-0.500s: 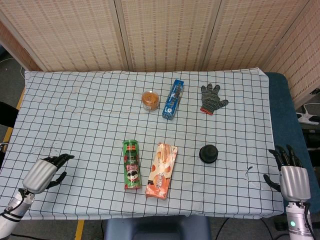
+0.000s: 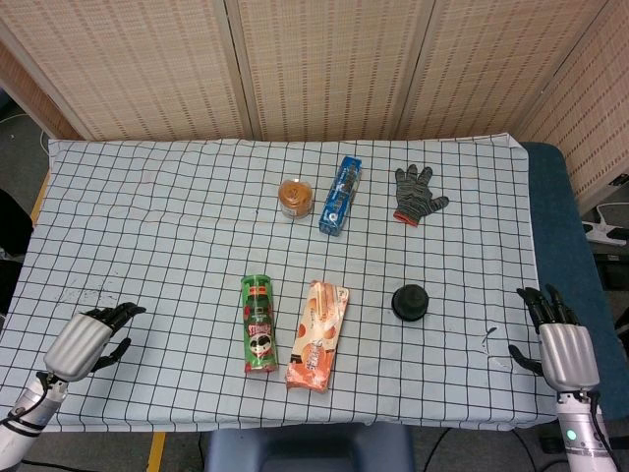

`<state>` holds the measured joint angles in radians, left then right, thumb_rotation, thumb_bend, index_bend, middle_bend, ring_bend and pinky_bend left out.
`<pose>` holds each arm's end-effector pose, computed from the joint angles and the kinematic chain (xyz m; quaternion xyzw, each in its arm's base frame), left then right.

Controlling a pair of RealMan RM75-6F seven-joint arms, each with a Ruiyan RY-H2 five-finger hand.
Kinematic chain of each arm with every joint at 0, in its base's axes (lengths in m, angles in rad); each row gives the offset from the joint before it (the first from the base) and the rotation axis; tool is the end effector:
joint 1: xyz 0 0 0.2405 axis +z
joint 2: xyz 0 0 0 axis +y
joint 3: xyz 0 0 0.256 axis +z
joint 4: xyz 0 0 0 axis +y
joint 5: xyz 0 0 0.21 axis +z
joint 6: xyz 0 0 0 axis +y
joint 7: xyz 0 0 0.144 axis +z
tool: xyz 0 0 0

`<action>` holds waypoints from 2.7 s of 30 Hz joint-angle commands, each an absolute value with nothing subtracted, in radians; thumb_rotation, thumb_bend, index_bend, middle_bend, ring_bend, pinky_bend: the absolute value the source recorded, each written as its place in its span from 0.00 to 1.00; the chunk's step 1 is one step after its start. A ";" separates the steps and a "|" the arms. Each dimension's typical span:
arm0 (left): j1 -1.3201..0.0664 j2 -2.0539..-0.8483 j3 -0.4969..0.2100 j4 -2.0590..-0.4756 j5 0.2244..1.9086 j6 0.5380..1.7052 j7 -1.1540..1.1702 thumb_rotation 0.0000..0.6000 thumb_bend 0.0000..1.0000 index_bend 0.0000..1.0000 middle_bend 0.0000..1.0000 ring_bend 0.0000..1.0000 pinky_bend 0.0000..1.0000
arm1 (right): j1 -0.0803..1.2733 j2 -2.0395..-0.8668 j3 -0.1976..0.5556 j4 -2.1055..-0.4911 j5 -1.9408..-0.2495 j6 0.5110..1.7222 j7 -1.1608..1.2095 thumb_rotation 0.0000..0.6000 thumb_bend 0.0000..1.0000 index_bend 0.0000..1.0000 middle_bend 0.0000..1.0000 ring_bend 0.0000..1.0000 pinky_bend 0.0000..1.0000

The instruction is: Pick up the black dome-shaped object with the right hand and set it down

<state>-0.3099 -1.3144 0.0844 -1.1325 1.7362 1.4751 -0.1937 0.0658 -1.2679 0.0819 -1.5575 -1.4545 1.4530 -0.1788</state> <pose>-0.3202 0.2316 0.1076 -0.7426 -0.2783 -0.3989 0.4604 -0.3158 -0.1813 0.1182 0.5941 -0.3825 0.3489 0.6157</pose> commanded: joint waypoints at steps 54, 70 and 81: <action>-0.304 -1.296 0.079 -1.142 1.738 1.494 -0.229 1.00 0.45 0.30 0.28 0.46 0.63 | 0.482 -1.535 0.154 -1.319 -1.216 0.914 -0.061 1.00 0.06 0.17 0.13 0.02 0.08; -0.306 -1.295 0.077 -1.142 1.737 1.492 -0.233 1.00 0.45 0.30 0.28 0.46 0.63 | 0.500 -1.574 0.151 -1.260 -1.203 0.908 -0.031 1.00 0.06 0.24 0.24 0.15 0.26; -0.305 -1.296 0.077 -1.140 1.736 1.491 -0.235 1.00 0.45 0.30 0.28 0.46 0.63 | 0.501 -1.574 0.146 -1.251 -1.193 0.908 -0.031 1.00 0.06 0.28 0.29 0.20 0.28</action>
<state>-0.3051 -1.2959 0.0766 -1.1393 1.7366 1.4914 -0.2345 0.5012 -1.5729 0.1452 -1.2520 -1.1941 0.9058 -0.0303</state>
